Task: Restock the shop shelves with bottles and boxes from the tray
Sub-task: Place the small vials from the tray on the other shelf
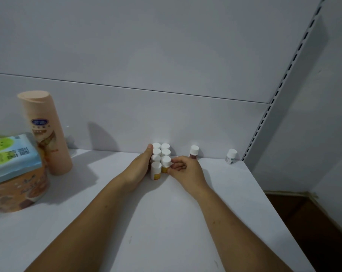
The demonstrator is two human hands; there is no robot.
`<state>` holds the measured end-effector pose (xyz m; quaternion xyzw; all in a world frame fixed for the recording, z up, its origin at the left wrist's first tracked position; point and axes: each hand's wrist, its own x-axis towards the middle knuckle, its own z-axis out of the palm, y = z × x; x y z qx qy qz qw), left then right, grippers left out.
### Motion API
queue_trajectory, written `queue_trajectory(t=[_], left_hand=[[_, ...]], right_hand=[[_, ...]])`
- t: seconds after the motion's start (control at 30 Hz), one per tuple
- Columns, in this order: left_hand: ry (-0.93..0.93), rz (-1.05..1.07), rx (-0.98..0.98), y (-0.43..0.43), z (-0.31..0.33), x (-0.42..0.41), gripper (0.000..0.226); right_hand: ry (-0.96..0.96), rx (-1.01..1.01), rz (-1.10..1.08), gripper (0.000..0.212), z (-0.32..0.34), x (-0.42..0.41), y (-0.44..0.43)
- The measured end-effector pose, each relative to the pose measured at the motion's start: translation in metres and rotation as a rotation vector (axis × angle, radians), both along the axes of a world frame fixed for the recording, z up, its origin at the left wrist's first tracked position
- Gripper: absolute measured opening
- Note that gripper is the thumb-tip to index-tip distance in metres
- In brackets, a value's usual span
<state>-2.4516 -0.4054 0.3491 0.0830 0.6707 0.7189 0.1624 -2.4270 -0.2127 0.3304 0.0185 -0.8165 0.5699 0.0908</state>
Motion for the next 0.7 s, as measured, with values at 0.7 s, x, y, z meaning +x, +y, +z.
queue_trajectory(t=[0.7], left_hand=[[-0.008, -0.031, -0.007, 0.0033, -0.0025, 0.0022, 0.071]], right_hand=[[-0.009, 0.083, -0.082, 0.034, 0.0007, 0.0010, -0.0040]])
